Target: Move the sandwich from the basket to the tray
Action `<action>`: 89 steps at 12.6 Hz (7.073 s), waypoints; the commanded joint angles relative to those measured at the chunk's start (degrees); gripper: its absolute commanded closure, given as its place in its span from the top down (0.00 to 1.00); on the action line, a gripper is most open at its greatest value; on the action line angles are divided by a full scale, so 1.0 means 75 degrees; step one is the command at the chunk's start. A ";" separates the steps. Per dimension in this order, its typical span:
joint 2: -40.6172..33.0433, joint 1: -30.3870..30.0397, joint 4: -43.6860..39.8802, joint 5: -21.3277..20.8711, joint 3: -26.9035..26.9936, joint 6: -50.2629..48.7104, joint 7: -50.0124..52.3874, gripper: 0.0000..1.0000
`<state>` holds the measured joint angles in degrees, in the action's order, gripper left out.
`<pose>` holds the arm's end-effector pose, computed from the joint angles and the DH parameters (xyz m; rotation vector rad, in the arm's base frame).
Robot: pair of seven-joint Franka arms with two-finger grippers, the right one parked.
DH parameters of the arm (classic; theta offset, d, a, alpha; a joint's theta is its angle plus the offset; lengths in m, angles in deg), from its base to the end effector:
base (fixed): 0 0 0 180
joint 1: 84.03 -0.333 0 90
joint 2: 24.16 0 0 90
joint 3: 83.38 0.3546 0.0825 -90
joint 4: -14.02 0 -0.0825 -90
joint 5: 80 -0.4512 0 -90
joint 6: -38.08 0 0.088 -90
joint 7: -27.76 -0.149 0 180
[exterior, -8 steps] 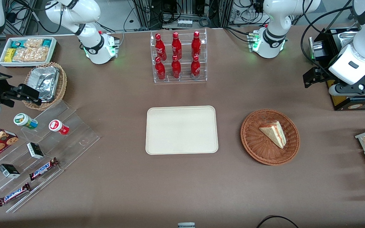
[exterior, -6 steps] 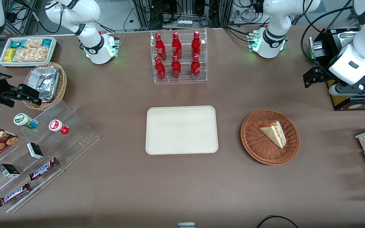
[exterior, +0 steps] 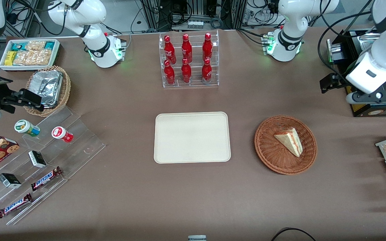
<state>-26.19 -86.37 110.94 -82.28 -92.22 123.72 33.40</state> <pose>0.5863 -0.0618 0.5727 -3.0701 0.0225 0.2403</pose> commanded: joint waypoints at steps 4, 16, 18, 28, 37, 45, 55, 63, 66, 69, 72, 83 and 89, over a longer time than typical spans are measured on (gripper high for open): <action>-0.0420 0.0019 0.2027 -0.0001 0.0148 0.1820 0.0394 1.00; 0.0609 0.0066 0.3624 -0.0037 -0.0438 0.5068 0.4298 1.00; 0.0925 0.0043 0.3671 -0.0037 -0.0438 0.5536 0.4298 1.00; 0.2110 -0.0261 0.3706 -0.0037 -0.0356 0.6850 0.4930 0.91; 0.2075 -0.0226 0.3882 -0.0048 -0.0368 0.7343 0.6208 0.00; 0.1958 -0.0121 0.2817 -0.0611 -0.0450 0.5763 0.5998 0.00; 0.2063 0.1880 0.1491 -0.0599 -0.0462 0.4296 0.5226 0.00; 0.3081 0.3768 0.0685 -0.1021 -0.0462 0.4401 0.5353 0.00; 0.3806 0.4120 0.0192 -0.1021 -0.0462 0.4821 0.5353 0.00; 0.4417 0.4402 -0.0160 -0.1068 -0.0450 0.5454 0.5482 0.00; 0.4629 0.4484 -0.0161 -0.1009 -0.0462 0.5958 0.5482 0.00; 0.5145 0.4520 -0.0336 -0.0986 -0.0450 0.6323 0.5563 1.00; 0.5110 0.4555 -0.0594 -0.0962 -0.0450 0.6241 0.6185 1.00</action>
<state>11.26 -53.21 108.81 -89.11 -96.32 171.13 77.71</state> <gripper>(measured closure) 0.110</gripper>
